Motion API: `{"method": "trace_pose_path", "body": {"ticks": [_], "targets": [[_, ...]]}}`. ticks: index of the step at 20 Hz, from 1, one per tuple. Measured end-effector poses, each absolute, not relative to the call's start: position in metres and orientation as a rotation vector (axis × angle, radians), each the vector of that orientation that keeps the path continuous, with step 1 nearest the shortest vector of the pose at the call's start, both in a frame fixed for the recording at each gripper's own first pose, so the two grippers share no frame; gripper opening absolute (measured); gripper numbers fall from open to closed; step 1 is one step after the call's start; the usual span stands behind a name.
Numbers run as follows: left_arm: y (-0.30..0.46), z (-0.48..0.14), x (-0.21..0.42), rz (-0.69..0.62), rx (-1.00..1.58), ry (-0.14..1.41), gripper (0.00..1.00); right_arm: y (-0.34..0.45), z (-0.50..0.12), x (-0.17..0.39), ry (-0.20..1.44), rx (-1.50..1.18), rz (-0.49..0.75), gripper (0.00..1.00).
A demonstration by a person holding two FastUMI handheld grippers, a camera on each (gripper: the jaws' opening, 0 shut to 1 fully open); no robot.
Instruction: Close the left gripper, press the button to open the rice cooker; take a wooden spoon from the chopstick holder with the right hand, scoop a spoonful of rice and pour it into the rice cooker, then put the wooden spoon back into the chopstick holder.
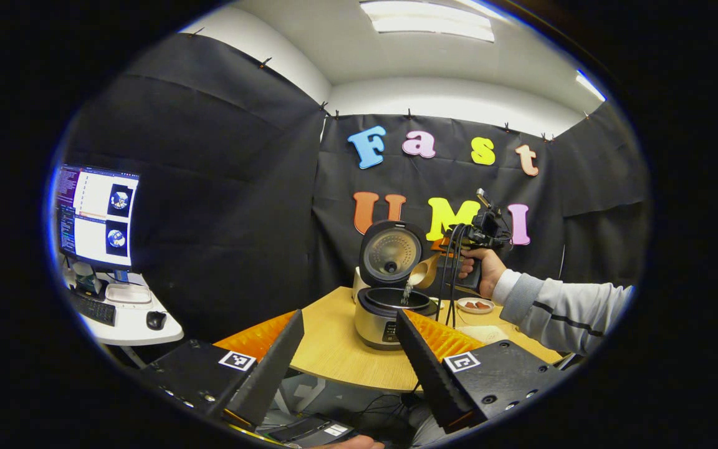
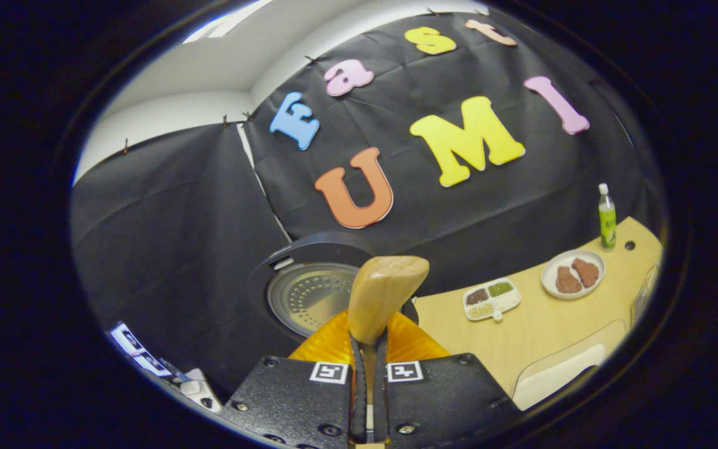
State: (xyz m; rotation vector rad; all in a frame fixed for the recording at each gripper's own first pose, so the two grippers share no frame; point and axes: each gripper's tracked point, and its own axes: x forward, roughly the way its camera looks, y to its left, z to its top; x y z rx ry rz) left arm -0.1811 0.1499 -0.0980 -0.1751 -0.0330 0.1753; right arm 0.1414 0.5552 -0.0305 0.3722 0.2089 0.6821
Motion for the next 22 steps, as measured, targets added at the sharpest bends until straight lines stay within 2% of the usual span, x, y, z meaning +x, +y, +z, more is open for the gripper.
{"method": "trace_pose_path", "body": {"ticks": [7,11,16,22], "targets": [[0.150,-0.097,-0.182,0.174,-0.185,-0.032,0.95,0.580,-0.005,0.107,-0.018,0.088,0.698,0.09],[0.155,-0.100,-0.184,0.188,-0.196,-0.028,0.94,0.598,-0.020,0.095,-0.048,-0.039,0.710,0.10],[0.161,-0.096,-0.184,0.213,-0.217,-0.047,0.94,0.611,-0.024,0.067,-0.168,-0.250,0.748,0.10],[0.149,-0.093,-0.181,0.204,-0.207,-0.041,0.94,0.591,-0.028,0.063,-0.168,-0.281,0.729,0.10]]}}
